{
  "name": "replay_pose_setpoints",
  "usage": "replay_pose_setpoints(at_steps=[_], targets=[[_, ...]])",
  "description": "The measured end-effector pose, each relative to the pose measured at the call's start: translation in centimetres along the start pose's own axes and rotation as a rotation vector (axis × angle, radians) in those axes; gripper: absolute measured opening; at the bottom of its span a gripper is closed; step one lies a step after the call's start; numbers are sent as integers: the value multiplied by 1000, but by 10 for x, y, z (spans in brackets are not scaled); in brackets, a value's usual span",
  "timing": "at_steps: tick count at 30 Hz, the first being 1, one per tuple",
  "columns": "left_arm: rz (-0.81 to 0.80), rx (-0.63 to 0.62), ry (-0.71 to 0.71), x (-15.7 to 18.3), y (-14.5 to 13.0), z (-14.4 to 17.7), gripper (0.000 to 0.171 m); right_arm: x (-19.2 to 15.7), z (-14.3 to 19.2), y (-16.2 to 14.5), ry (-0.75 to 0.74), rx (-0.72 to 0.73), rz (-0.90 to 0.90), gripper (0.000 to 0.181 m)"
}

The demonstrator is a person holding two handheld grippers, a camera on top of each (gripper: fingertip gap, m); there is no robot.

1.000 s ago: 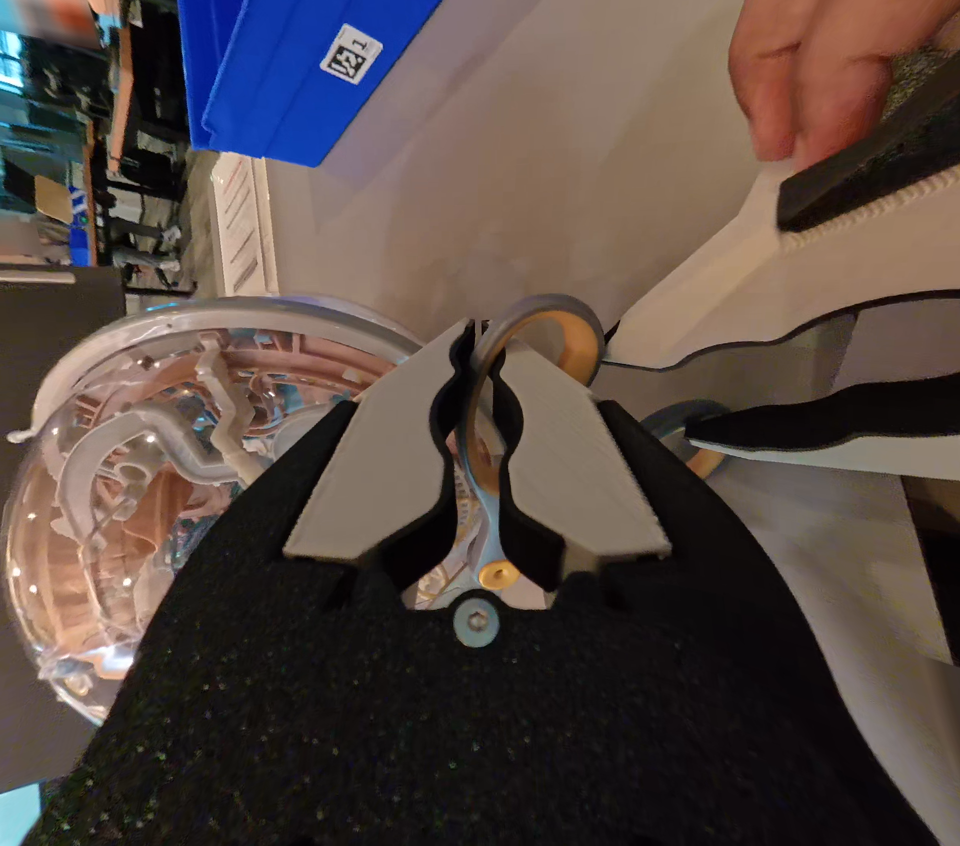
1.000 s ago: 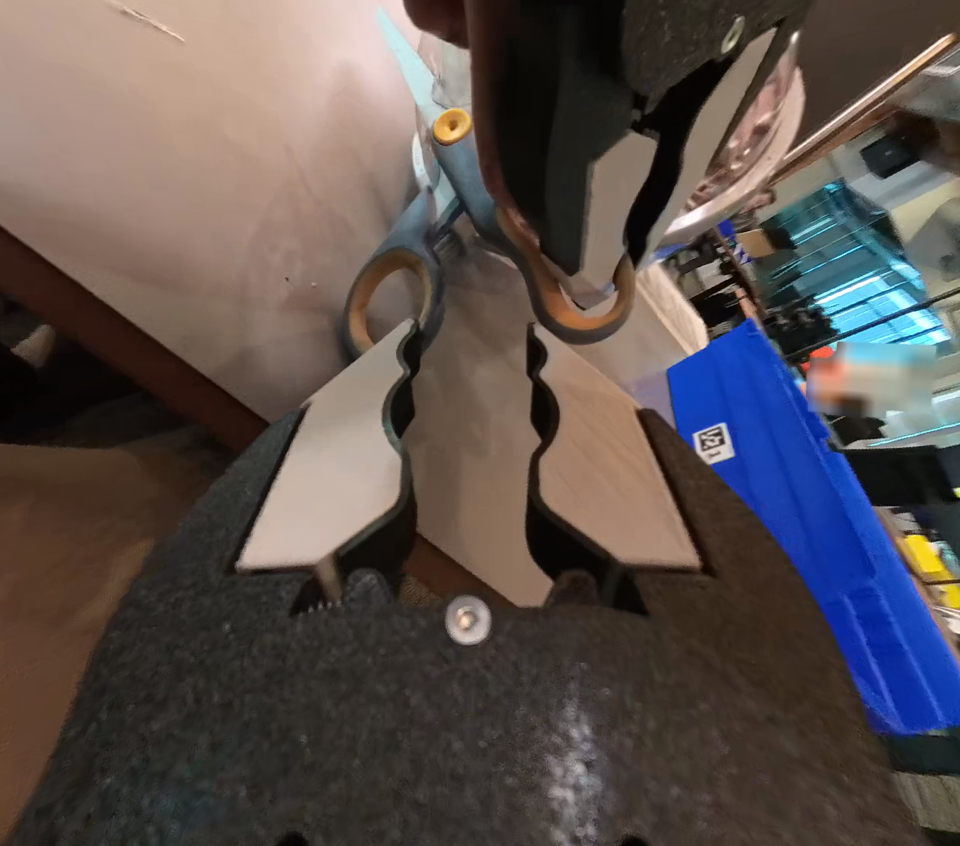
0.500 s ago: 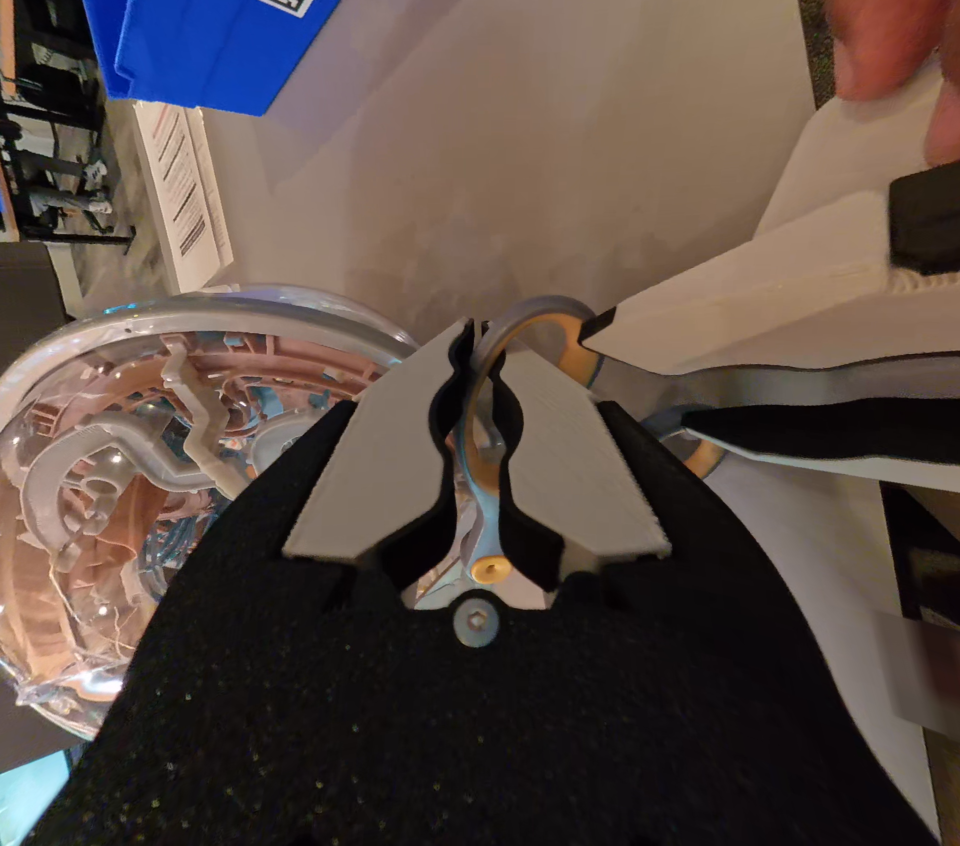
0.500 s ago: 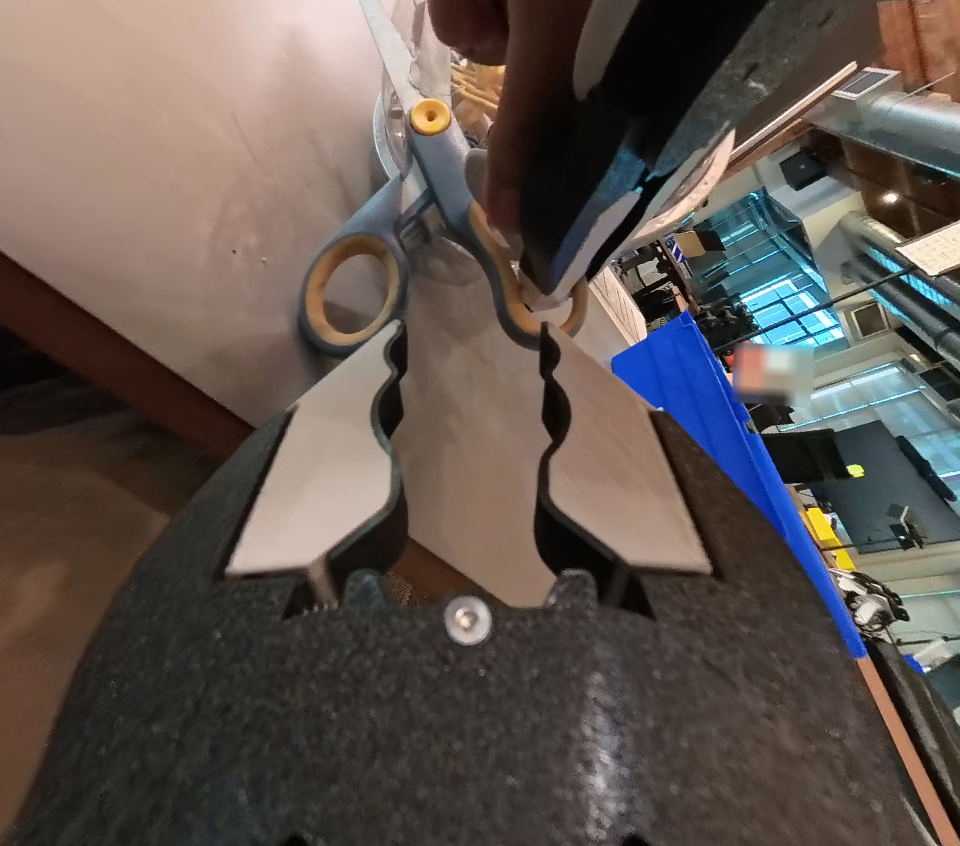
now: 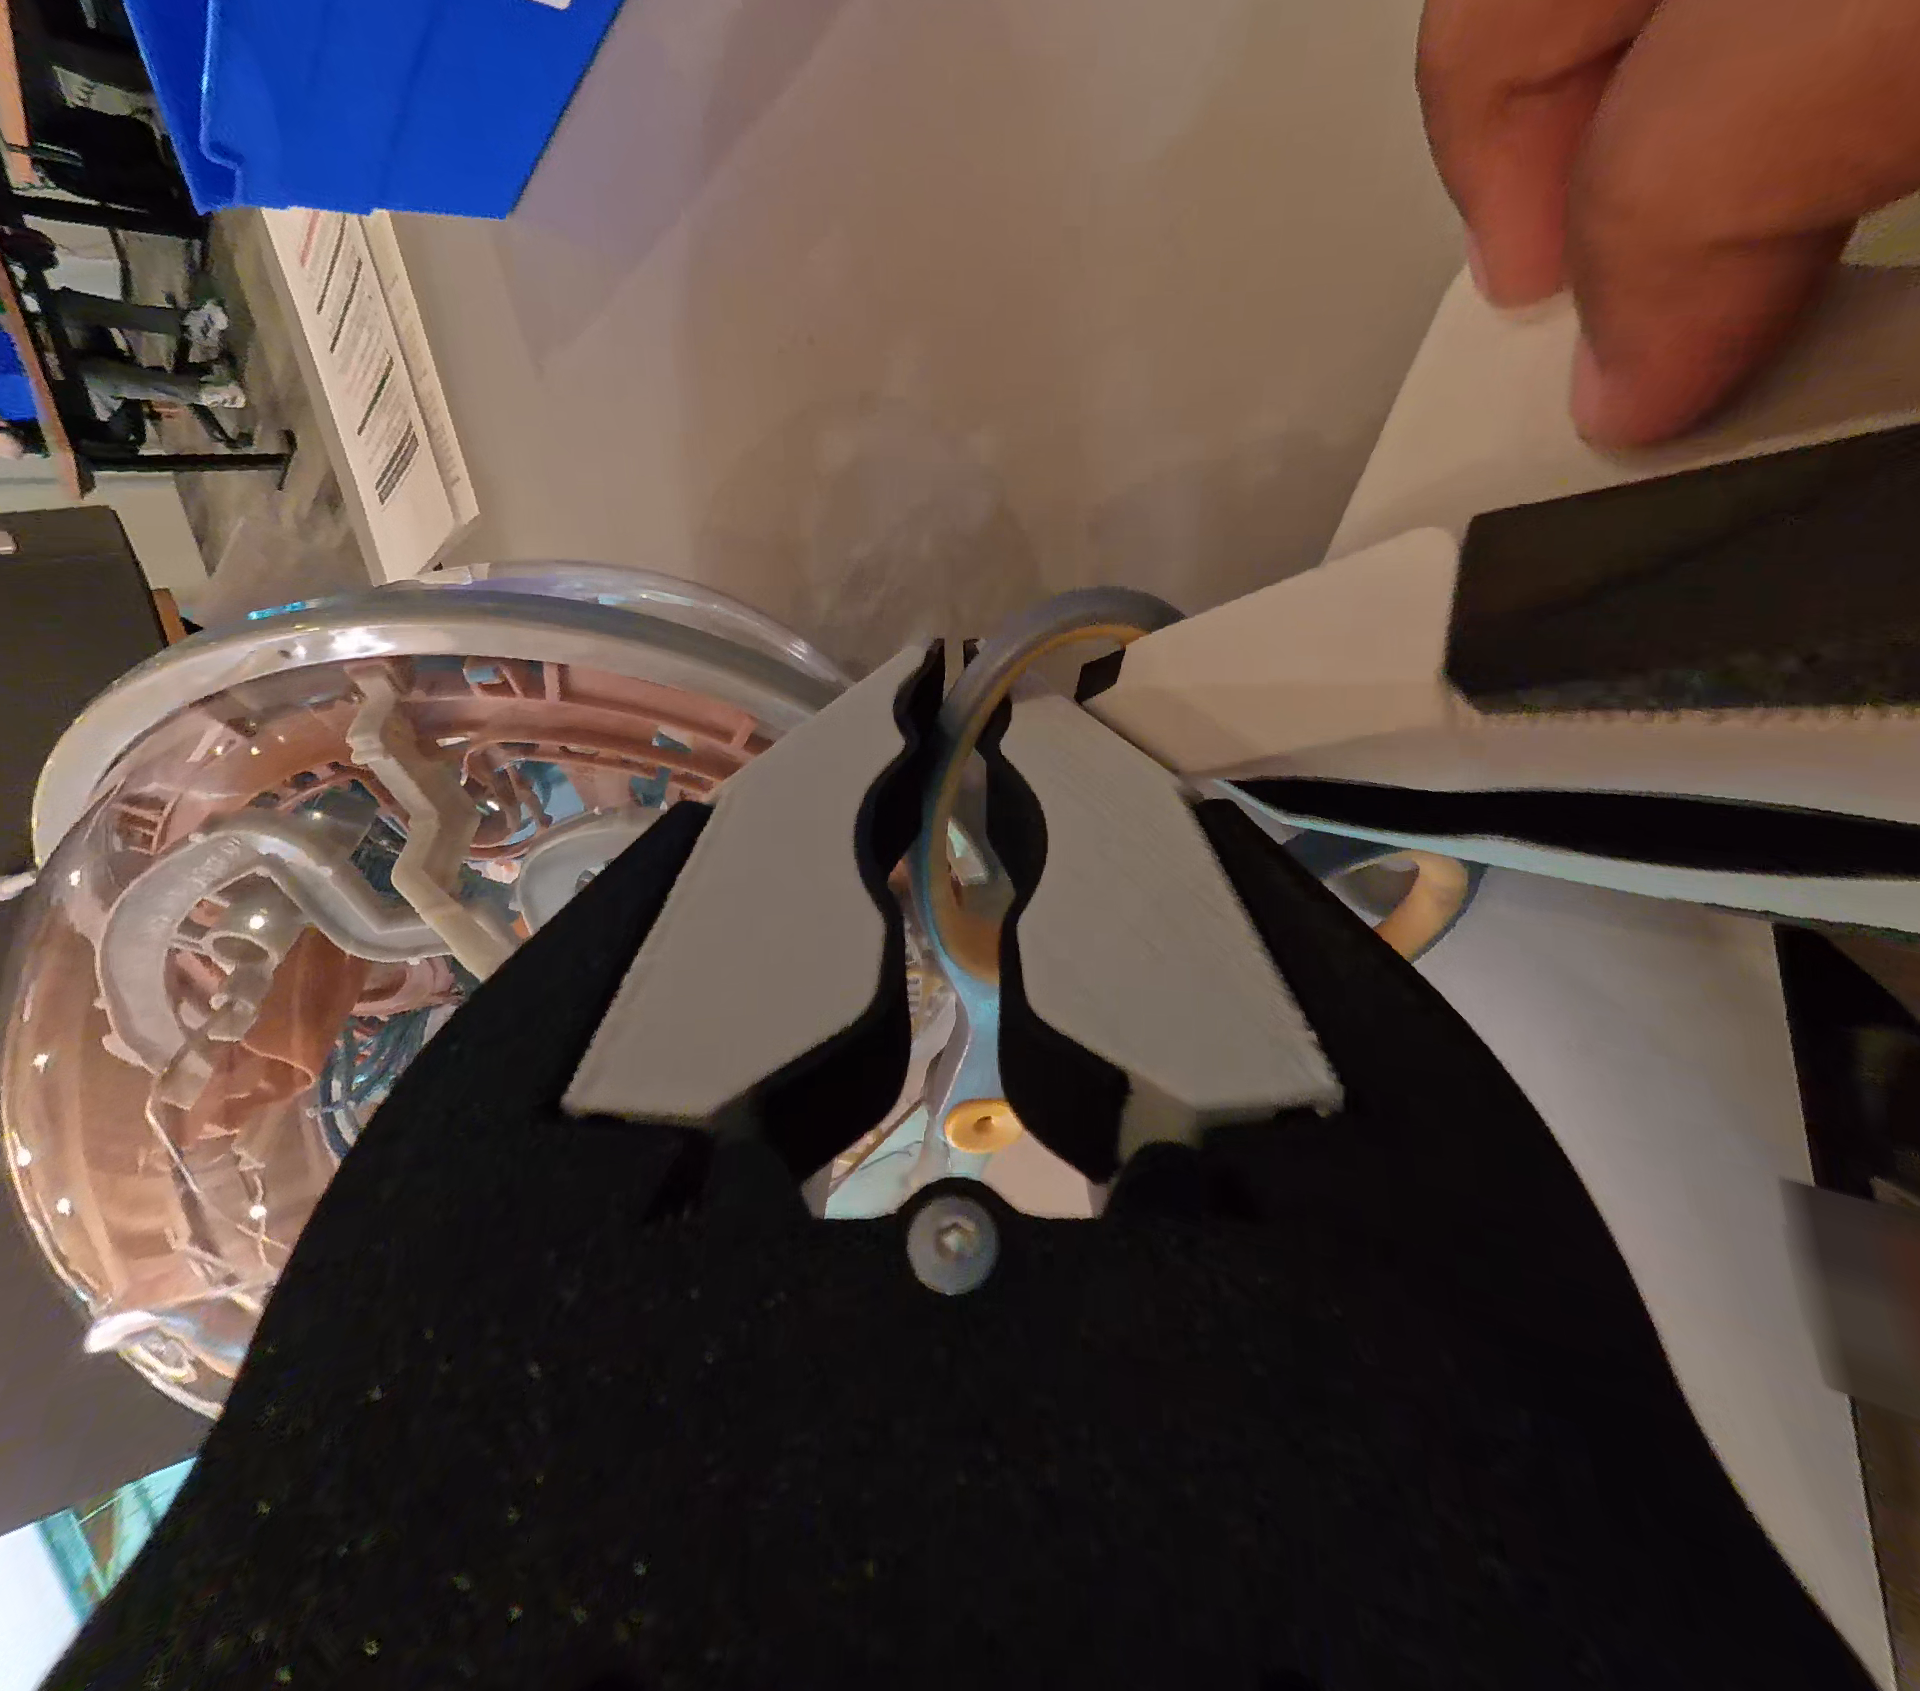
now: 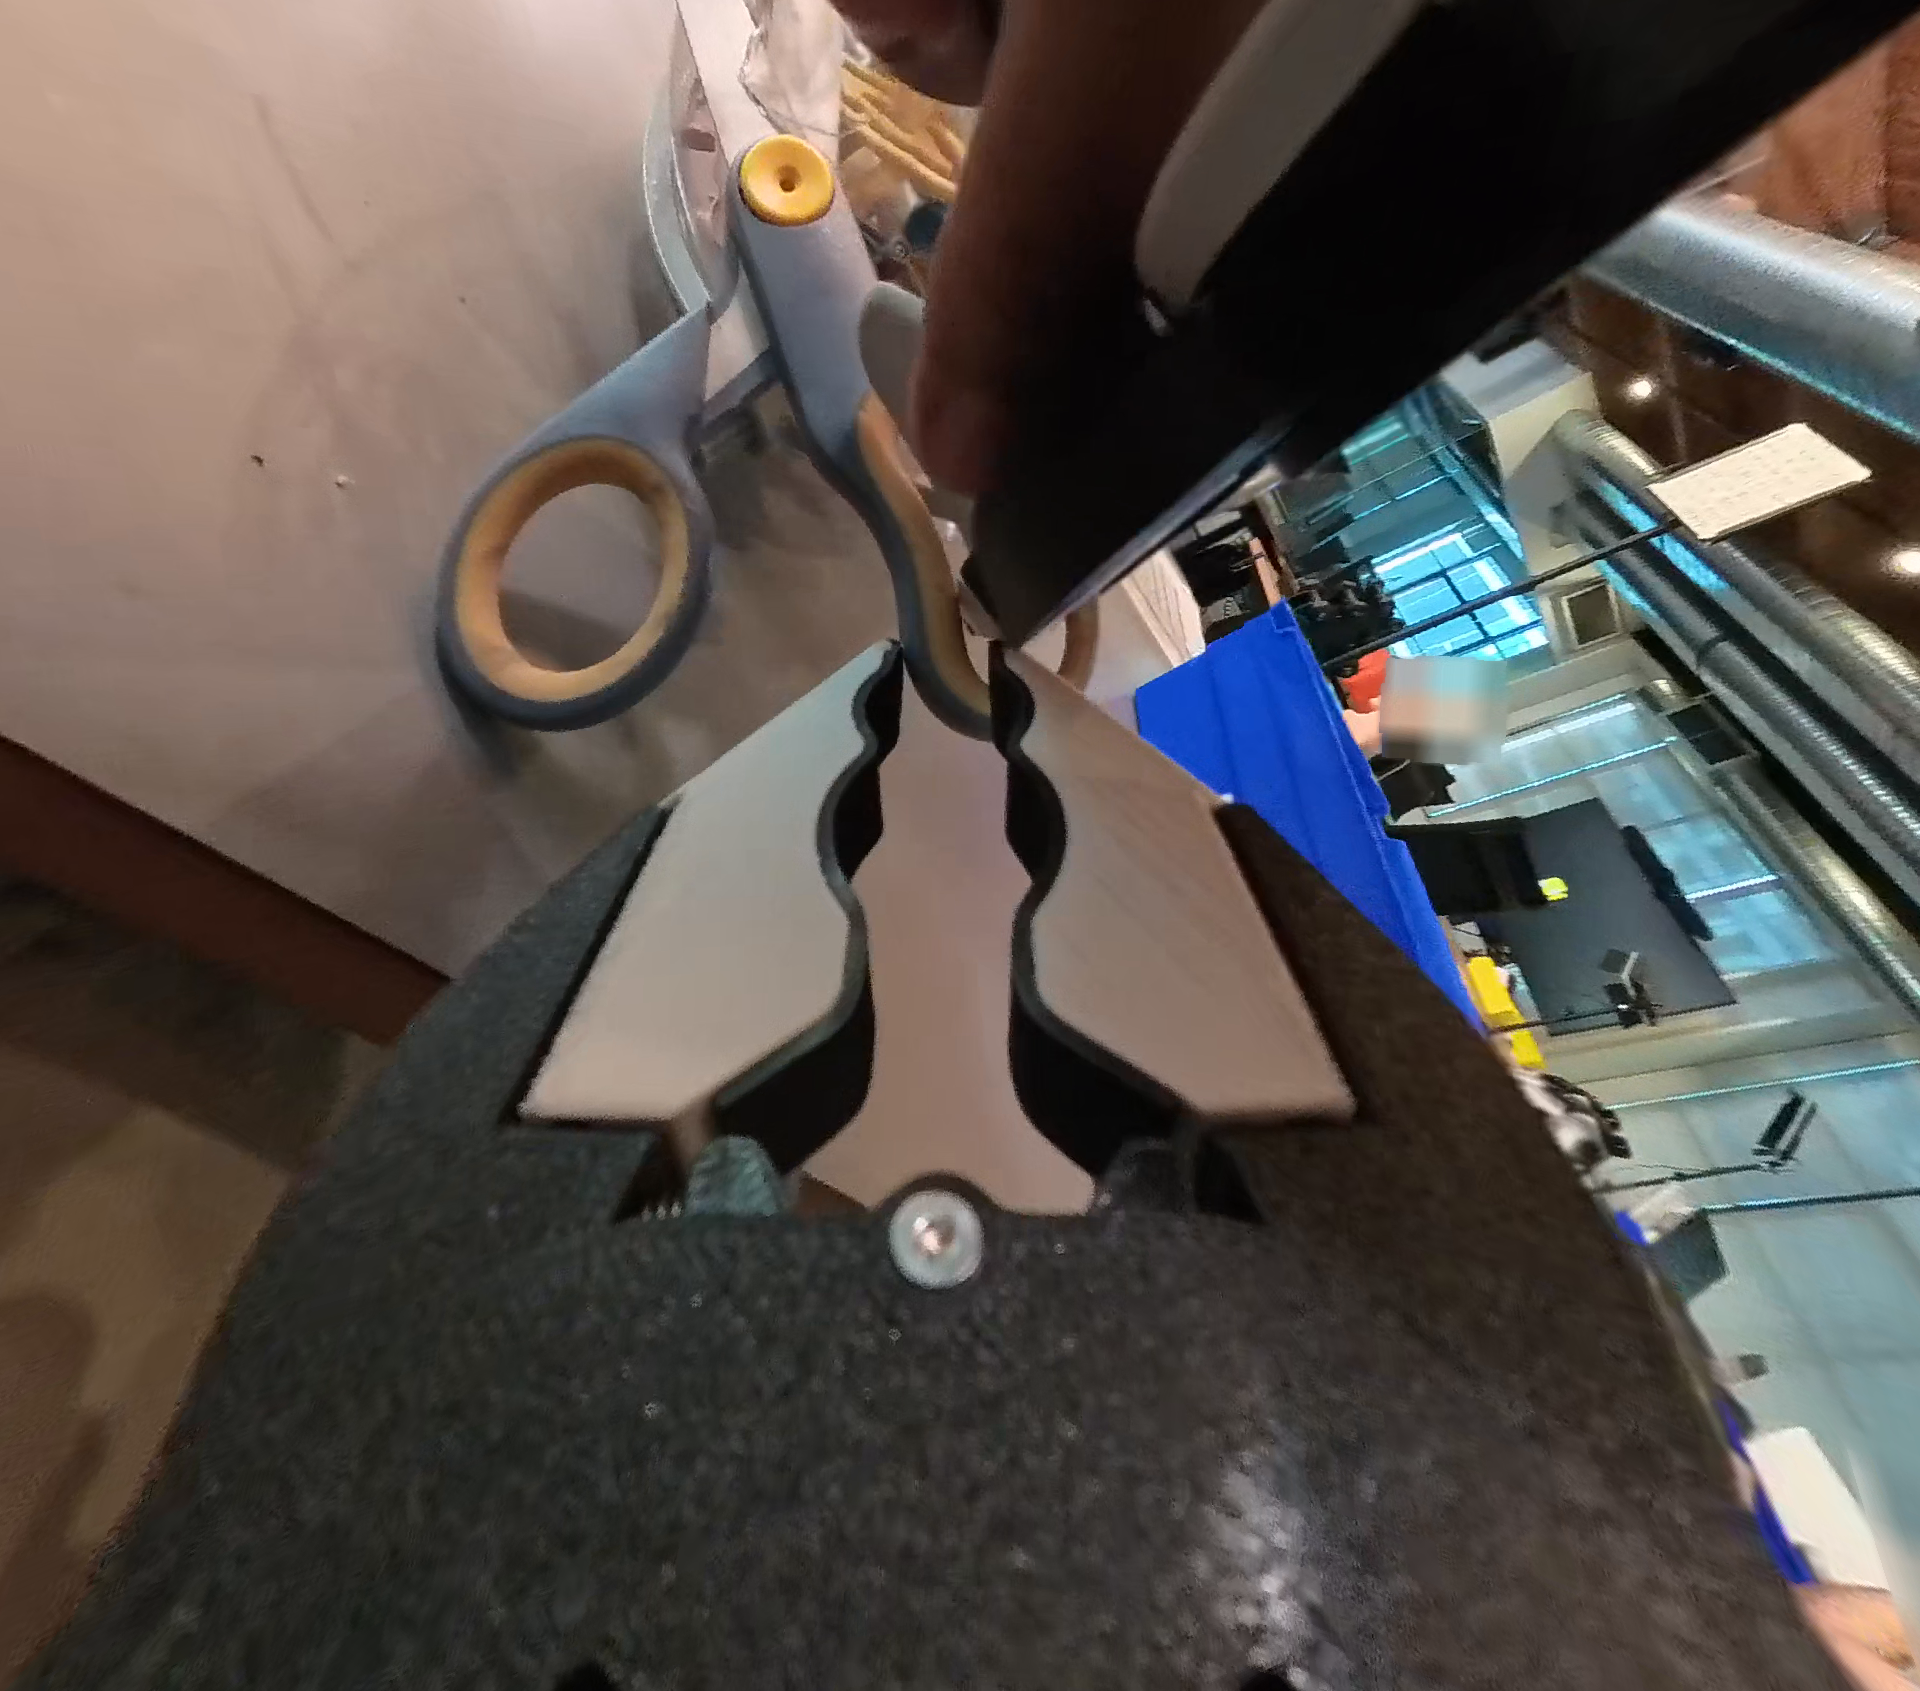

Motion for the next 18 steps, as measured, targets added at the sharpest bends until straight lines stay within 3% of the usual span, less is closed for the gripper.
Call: replay_pose_setpoints(at_steps=[5, 7, 11, 15, 18], targets=[[-8, -1, 33, -2, -3, 6, 7, 2, -2, -3, 16, -17, -27, 15], [-43, -50, 106, -7, -9, 12, 12, 6, -7, -11, 29, -45, -55, 14], [-22, 9, 158, -11, -12, 38, 17, 12, -11, -22, 127, -63, -138, 13], [243, 167, 275, -22, -43, 71, 14, 11, -13, -29, 143, -65, -167, 12], [514, 280, 173, -4, -83, 79, 14, 11, -14, -34, 166, -59, -198, 11]])
Point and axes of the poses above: each gripper's, where its closed fingertips meet, z back along the fingers, y out of its top, x = y × z across the jaws, the point moved 8 cm from there along z, back along the fingers, and after that the axes turned 14 degrees about -x, right-handed, at the moved point
